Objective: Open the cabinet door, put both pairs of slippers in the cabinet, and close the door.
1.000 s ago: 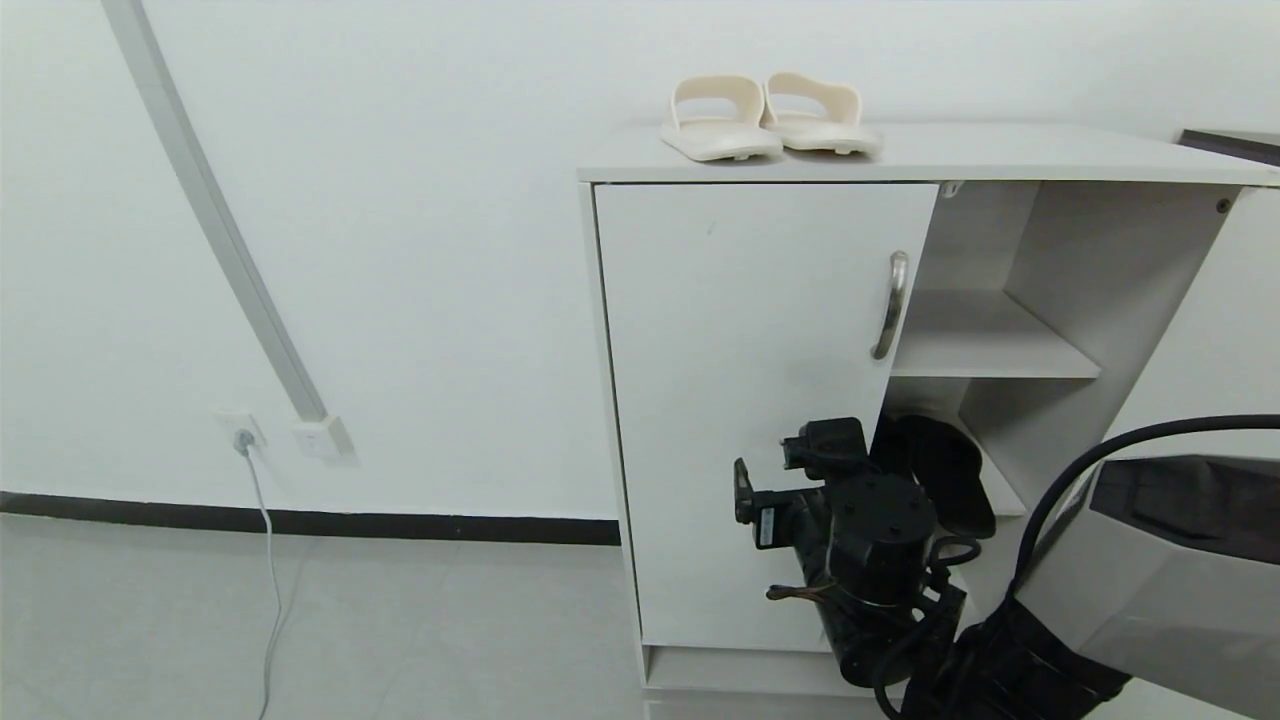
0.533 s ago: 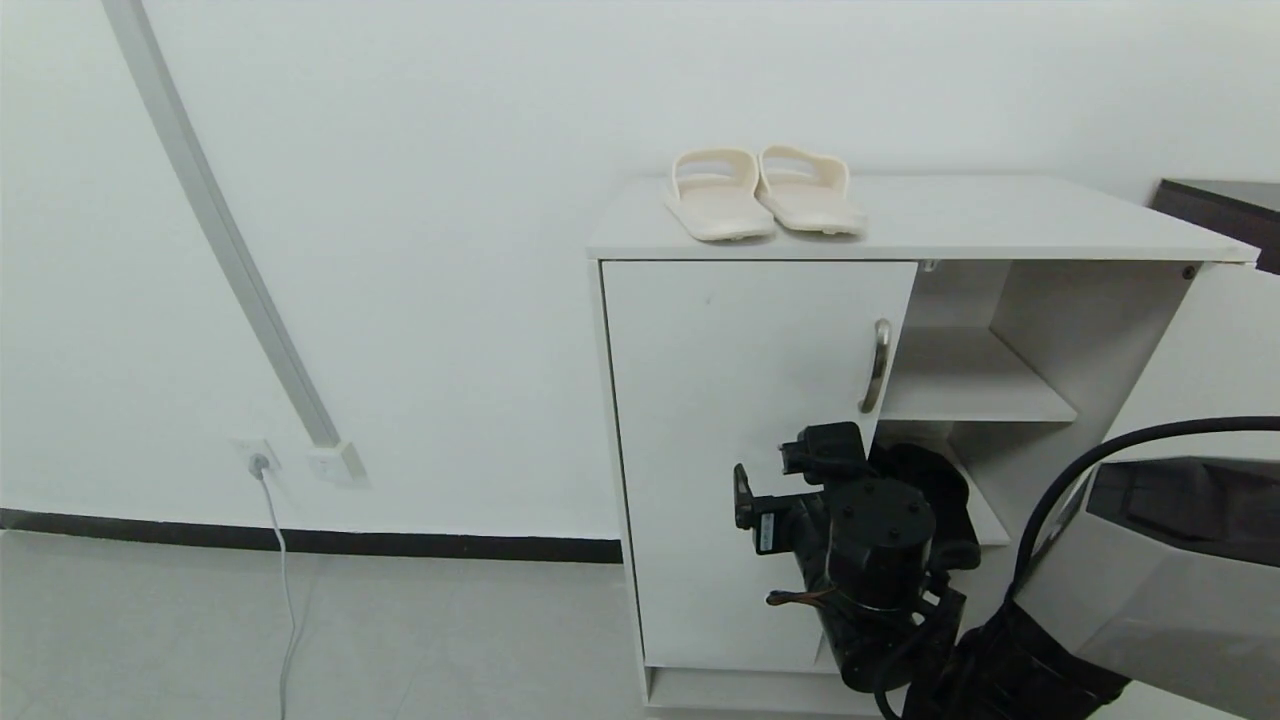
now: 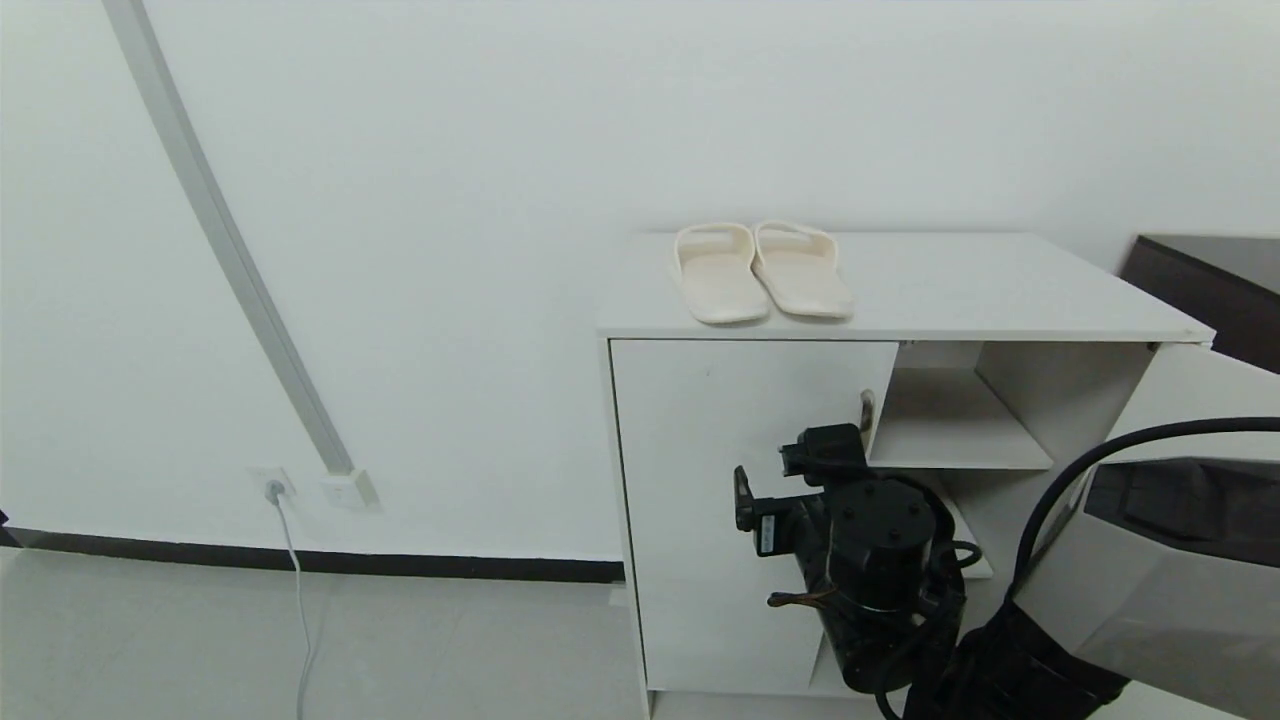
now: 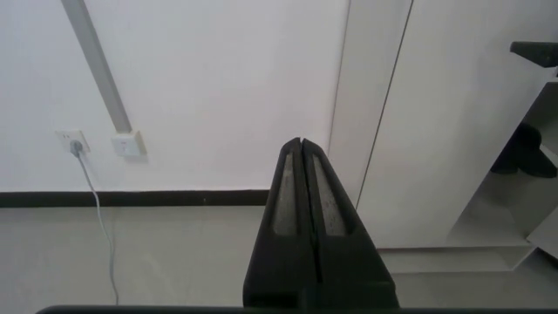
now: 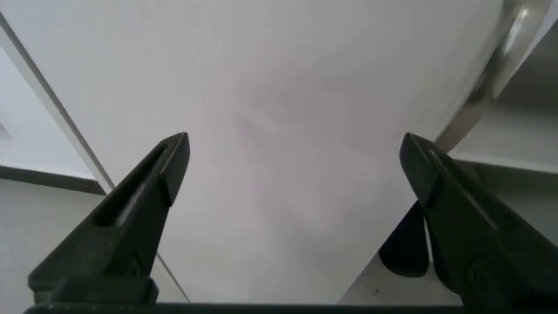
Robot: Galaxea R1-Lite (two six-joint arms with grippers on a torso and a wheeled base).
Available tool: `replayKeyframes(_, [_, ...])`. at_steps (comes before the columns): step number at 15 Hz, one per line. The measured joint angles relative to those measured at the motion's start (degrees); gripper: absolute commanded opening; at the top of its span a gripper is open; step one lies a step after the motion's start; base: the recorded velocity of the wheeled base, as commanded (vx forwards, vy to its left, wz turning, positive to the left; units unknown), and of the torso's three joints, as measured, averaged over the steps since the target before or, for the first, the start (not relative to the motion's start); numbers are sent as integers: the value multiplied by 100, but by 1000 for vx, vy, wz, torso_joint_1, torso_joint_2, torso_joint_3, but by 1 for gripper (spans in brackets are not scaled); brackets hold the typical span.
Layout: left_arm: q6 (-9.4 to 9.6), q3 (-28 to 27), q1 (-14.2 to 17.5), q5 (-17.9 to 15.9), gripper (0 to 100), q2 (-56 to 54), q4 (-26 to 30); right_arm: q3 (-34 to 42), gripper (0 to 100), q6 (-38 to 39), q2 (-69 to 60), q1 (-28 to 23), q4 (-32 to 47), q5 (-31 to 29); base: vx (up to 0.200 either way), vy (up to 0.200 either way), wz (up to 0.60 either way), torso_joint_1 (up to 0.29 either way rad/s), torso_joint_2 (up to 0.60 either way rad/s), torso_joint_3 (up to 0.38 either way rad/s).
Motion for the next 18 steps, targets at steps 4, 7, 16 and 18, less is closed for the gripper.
replayKeyframes(4, [0,0,0,-2,0,0,0,17,100,6,29,0,0,0,0,0,0,188,-507,-310])
replayKeyframes(7, [0,0,0,-2,0,0,-2,33,100,9,35,0,0,0,0,0,0,207,-518,-315])
replayKeyframes(16, [0,0,0,-2,0,0,-2,66,100,9,35,-11,-2,0,0,0,0,249,-573,-323])
replayKeyframes(18, [0,0,0,-2,0,0,-2,67,100,11,35,-11,0,5,0,0,0,198,-432,-249])
